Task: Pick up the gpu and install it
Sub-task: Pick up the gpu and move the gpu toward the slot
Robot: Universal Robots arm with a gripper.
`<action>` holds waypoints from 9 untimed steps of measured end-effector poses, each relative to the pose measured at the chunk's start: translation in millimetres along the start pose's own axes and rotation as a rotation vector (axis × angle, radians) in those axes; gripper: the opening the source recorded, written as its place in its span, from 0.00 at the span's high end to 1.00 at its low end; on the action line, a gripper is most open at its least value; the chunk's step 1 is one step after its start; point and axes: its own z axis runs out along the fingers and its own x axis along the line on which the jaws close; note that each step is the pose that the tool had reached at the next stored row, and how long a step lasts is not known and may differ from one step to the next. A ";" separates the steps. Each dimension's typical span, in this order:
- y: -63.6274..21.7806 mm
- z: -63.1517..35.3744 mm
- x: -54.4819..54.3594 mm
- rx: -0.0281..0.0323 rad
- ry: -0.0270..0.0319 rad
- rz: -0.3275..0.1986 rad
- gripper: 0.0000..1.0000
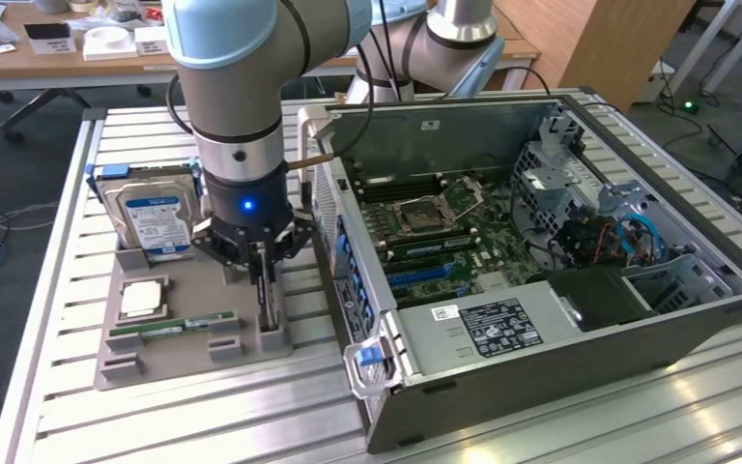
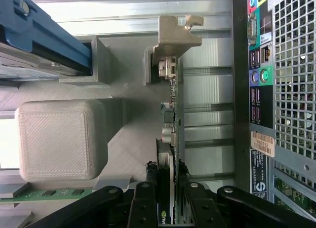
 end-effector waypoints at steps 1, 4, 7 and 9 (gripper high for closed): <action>0.0 0.0 0.0 -0.0001 0.0000 0.000 0.74; 0.0 0.0 0.0 0.0000 -0.0001 0.000 0.74; 0.0 0.0 0.0 -0.0001 -0.0001 0.000 0.74; 0.0 0.1 0.0 -0.0001 -0.0001 0.000 0.74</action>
